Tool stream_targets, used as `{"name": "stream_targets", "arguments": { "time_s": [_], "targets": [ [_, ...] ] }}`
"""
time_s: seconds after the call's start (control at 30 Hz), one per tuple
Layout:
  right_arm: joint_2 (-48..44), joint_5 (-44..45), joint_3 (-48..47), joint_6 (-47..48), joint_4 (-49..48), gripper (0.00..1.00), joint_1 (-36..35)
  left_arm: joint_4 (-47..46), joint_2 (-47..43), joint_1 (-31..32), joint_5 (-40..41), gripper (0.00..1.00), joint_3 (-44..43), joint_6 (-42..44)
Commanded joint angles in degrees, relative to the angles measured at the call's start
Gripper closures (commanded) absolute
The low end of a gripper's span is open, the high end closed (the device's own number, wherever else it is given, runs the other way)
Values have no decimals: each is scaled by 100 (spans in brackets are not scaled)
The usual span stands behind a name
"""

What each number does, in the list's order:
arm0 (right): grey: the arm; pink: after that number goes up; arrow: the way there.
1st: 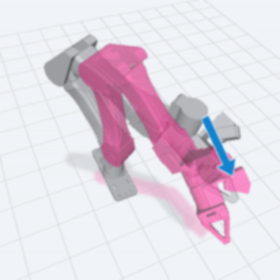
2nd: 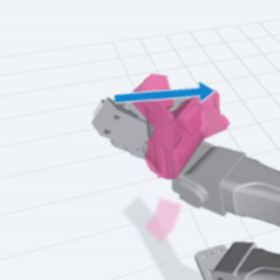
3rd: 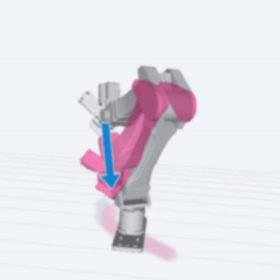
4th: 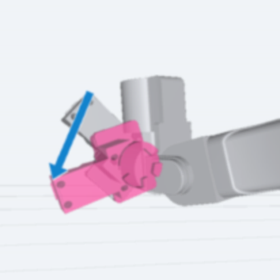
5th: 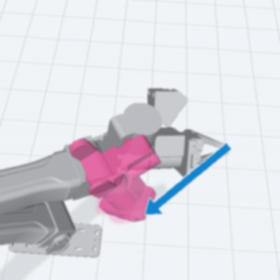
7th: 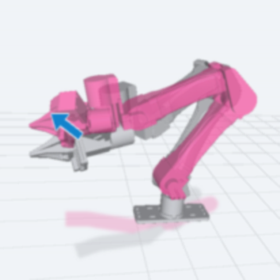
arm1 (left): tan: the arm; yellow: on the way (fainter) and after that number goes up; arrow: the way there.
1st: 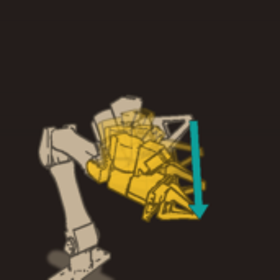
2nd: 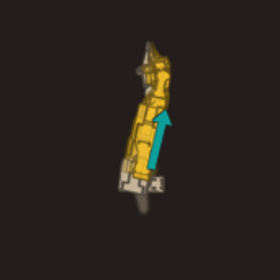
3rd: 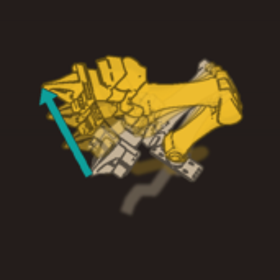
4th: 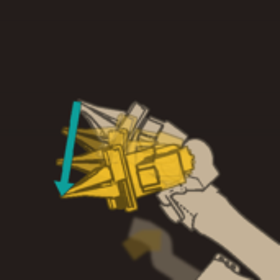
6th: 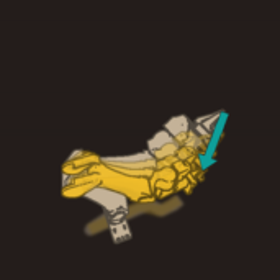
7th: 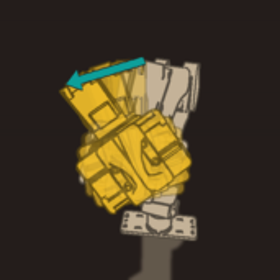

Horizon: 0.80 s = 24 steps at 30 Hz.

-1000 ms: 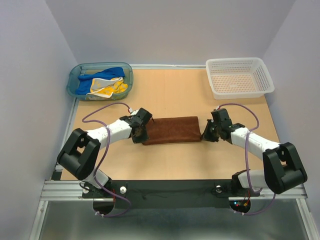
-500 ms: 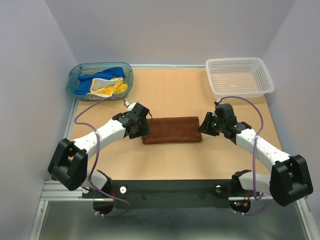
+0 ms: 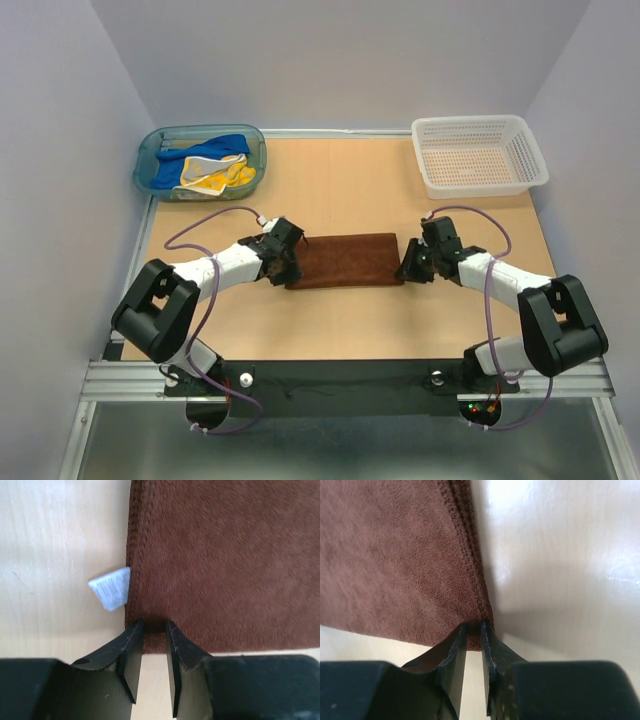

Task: Fold and stack the towels
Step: Fold the towel

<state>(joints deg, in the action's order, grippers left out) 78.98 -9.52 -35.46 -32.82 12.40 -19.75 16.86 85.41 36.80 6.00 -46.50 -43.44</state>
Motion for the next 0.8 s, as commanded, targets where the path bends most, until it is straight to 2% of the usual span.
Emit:
{"name": "stream_targets", "arguments": {
  "time_s": [0.0,0.07,0.27,0.4,0.63,0.77],
  "targets": [
    [-75,653,162,-23,-212,76,164,-315,2,-146,15,64,273,-103],
    [-312,758,67,73,-194,76,173,-307,-33,-216,94,64,308,-77],
    [-524,109,-750,539,-194,73,173,-113,11,-217,348,63,98,72],
    [309,-225,-1515,636,-413,68,173,-25,29,-226,507,62,27,143],
    [1697,-384,-1788,206,-1187,66,173,28,108,-383,586,60,62,213],
    [1884,-156,-1745,179,-1196,67,225,54,108,-594,630,59,36,362]
  ]
}}
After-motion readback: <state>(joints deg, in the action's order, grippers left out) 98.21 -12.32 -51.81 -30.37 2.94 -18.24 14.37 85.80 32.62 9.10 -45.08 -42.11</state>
